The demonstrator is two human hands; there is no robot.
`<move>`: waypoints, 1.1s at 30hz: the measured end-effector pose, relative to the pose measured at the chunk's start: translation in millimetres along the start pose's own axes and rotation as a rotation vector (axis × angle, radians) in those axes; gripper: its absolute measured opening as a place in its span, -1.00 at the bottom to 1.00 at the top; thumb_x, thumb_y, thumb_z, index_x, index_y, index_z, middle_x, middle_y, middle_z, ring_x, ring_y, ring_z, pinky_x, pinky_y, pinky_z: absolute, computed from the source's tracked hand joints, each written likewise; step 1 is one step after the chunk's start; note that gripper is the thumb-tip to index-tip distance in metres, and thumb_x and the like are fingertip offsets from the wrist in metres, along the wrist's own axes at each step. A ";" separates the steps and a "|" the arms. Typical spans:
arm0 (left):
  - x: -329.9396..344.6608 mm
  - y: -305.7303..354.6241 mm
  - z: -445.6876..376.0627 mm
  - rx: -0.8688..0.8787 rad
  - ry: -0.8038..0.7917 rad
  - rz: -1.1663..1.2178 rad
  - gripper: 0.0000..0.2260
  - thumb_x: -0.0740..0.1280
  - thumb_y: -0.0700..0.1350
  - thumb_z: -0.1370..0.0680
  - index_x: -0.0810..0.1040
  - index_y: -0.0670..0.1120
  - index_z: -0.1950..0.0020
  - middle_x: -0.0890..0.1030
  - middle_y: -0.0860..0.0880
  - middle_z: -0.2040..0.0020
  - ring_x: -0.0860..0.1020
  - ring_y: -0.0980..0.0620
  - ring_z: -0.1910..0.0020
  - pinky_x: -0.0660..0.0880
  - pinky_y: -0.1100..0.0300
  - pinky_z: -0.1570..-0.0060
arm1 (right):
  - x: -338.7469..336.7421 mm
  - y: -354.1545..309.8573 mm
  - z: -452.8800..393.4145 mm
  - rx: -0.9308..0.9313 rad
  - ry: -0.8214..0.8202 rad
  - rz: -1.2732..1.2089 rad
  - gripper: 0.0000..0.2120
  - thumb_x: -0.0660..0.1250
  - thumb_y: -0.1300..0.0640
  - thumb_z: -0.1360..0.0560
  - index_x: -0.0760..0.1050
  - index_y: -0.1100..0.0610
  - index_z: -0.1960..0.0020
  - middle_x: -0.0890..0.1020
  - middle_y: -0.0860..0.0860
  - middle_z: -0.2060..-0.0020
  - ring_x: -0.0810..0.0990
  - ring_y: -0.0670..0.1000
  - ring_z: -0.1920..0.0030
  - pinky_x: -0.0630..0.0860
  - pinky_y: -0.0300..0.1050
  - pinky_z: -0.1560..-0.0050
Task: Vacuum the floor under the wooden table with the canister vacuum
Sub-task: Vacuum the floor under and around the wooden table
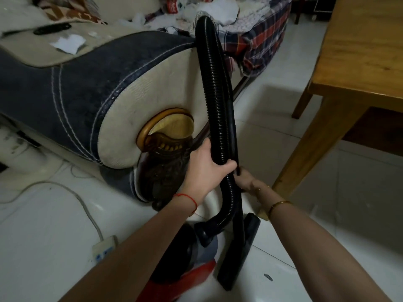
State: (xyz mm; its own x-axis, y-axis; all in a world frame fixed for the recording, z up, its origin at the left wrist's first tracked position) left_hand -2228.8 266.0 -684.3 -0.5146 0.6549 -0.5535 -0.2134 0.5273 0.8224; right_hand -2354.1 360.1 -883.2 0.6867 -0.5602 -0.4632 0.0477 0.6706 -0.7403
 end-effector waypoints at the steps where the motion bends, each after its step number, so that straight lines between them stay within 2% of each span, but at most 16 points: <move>1: -2.5 2.6 3.1 0.010 -0.010 -0.026 -0.72 0.46 -0.03 -0.32 0.46 -0.01 0.05 0.57 0.09 0.25 0.57 0.21 0.27 0.58 0.26 0.25 | 0.5 -0.1 4.6 -0.018 -0.017 0.025 -0.53 0.31 -0.15 -0.48 0.41 0.12 -0.25 0.59 0.05 0.00 0.60 0.06 0.03 0.55 -0.11 0.15; 3: -7.0 6.5 10.1 0.019 -0.031 -0.075 -0.70 0.45 -0.02 -0.32 0.45 -0.03 0.03 0.56 0.07 0.25 0.57 0.16 0.27 0.61 0.17 0.24 | -0.2 2.9 9.1 -0.053 -0.033 0.058 -0.42 0.34 -0.25 -0.40 0.39 0.09 -0.27 0.61 0.05 -0.04 0.64 0.07 0.00 0.60 0.00 0.04; 4: -9.9 8.1 14.0 0.019 -0.037 -0.095 -0.69 0.45 -0.03 -0.32 0.44 -0.04 0.03 0.55 0.06 0.24 0.57 0.15 0.27 0.61 0.15 0.24 | -1.2 9.2 10.1 -0.043 -0.033 0.073 -0.43 0.36 -0.21 -0.40 0.36 0.10 -0.27 0.60 0.05 -0.06 0.64 0.08 -0.01 0.59 0.04 -0.02; 6: -17.3 10.4 22.4 0.011 -0.037 -0.126 -0.68 0.46 -0.04 -0.33 0.43 -0.04 0.01 0.55 0.04 0.22 0.57 0.13 0.25 0.61 0.18 0.23 | -4.9 4.0 33.6 -0.025 -0.029 0.035 -0.52 0.40 -0.01 -0.45 0.30 0.10 -0.26 0.56 0.08 -0.07 0.63 0.13 -0.02 0.58 0.10 -0.08; 8: -25.0 10.6 32.1 -0.007 -0.037 -0.137 -0.66 0.46 -0.04 -0.33 0.43 -0.03 -0.02 0.55 0.04 0.19 0.56 0.13 0.23 0.58 0.23 0.23 | -9.1 -0.6 62.3 0.016 -0.011 0.012 -0.53 0.44 0.14 -0.44 0.31 0.15 -0.26 0.55 0.12 -0.06 0.64 0.14 -0.01 0.58 0.10 -0.08; 13: -41.5 21.8 62.1 -0.058 -0.030 -0.129 -0.67 0.50 -0.04 -0.29 0.49 -0.03 0.02 0.59 0.04 0.17 0.58 0.13 0.18 0.54 0.28 0.19 | -28.4 -10.2 103.0 -0.008 0.046 0.047 -0.48 0.42 0.26 -0.41 0.26 0.13 -0.27 0.49 0.10 -0.04 0.54 0.11 0.01 0.51 -0.04 0.04; 15: -43.6 27.2 72.5 -0.093 -0.035 -0.122 -0.70 0.53 -0.08 -0.30 0.52 -0.06 0.06 0.60 0.07 0.18 0.57 0.16 0.19 0.52 0.31 0.18 | -40.6 -21.3 115.6 -0.022 0.064 0.024 -0.54 0.42 0.21 -0.42 0.29 0.15 -0.23 0.49 0.11 -0.04 0.52 0.10 0.03 0.51 -0.05 0.05; 17: -44.1 29.0 78.9 -0.152 -0.044 -0.105 -0.74 0.54 -0.08 -0.31 0.58 -0.08 0.08 0.62 0.07 0.16 0.59 0.15 0.17 0.50 0.34 0.16 | -52.3 -36.8 125.0 -0.043 0.072 -0.006 -0.54 0.42 0.07 -0.45 0.32 0.17 -0.24 0.52 0.10 -0.05 0.56 0.09 0.00 0.54 -0.04 0.01; 20: -46.1 32.1 80.7 -0.234 -0.029 0.011 -0.78 0.54 -0.01 -0.33 0.65 -0.07 0.11 0.66 0.06 0.15 0.60 0.17 0.13 0.45 0.37 0.15 | -63.5 -57.9 133.4 -0.081 0.061 -0.023 -0.38 0.39 -0.09 -0.46 0.25 0.13 -0.39 0.50 0.11 -0.23 0.55 0.12 -0.14 0.56 0.04 -0.13; 23: -55.4 47.6 77.2 -0.285 0.021 0.173 -0.66 0.56 0.06 -0.29 0.64 -0.06 0.02 0.66 0.08 0.10 0.60 0.20 0.06 0.42 0.41 0.13 | -65.2 -77.0 147.2 -0.108 0.030 0.020 -0.38 0.37 -0.03 -0.50 0.20 0.07 -0.46 0.46 0.09 -0.31 0.50 0.13 -0.25 0.51 0.03 -0.21; 26: -65.6 71.1 79.9 -0.325 0.014 0.253 -0.63 0.56 0.03 -0.30 0.62 -0.04 -0.04 0.67 0.08 0.07 0.60 0.23 0.04 0.42 0.47 0.14 | -65.3 -83.9 160.5 -0.044 -0.014 0.008 -0.52 0.36 0.06 -0.50 0.33 0.11 -0.36 0.55 0.10 -0.13 0.58 0.12 -0.12 0.58 0.06 -0.12; 28: -78.7 87.3 83.5 -0.357 0.015 0.268 -0.68 0.55 0.00 -0.32 0.63 -0.02 -0.02 0.67 0.09 0.10 0.59 0.27 0.07 0.40 0.49 0.15 | -69.0 -87.5 171.6 0.022 -0.033 -0.005 -0.54 0.37 0.02 -0.50 0.39 0.17 -0.33 0.59 0.11 -0.08 0.60 0.10 -0.07 0.58 0.06 -0.13; 31: -106.2 114.2 85.4 -0.382 0.036 0.294 -0.69 0.53 -0.04 -0.36 0.62 -0.02 -0.07 0.68 0.12 0.11 0.57 0.29 0.05 0.43 0.38 -0.04 | -77.7 -99.3 191.1 0.087 -0.024 -0.143 -0.44 0.39 0.03 -0.49 0.30 0.15 -0.41 0.53 0.11 -0.21 0.54 0.08 -0.16 0.50 -0.04 -0.21; 33: -128.1 132.4 77.0 -0.395 0.053 0.298 -0.71 0.53 -0.06 -0.37 0.62 -0.01 -0.06 0.67 0.13 0.08 0.57 0.28 0.01 0.44 0.30 -0.14 | -86.1 -119.2 204.2 0.110 0.001 -0.241 -0.39 0.38 0.07 -0.50 0.21 0.12 -0.46 0.47 0.11 -0.29 0.48 0.08 -0.20 0.45 -0.07 -0.19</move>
State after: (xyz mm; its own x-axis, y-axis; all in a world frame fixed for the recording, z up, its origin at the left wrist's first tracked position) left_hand -2127.2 293.7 -514.7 -0.6407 0.7117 -0.2881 -0.3441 0.0693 0.9364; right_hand -2270.8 427.6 -655.6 0.6455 -0.7107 -0.2798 0.2885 0.5661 -0.7722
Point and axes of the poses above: each hand's wrist, its own z-axis away from the middle knuckle, its own x-axis out of the palm, y = z × x, the point moved 9 cm from there along -z, towards the middle knuckle
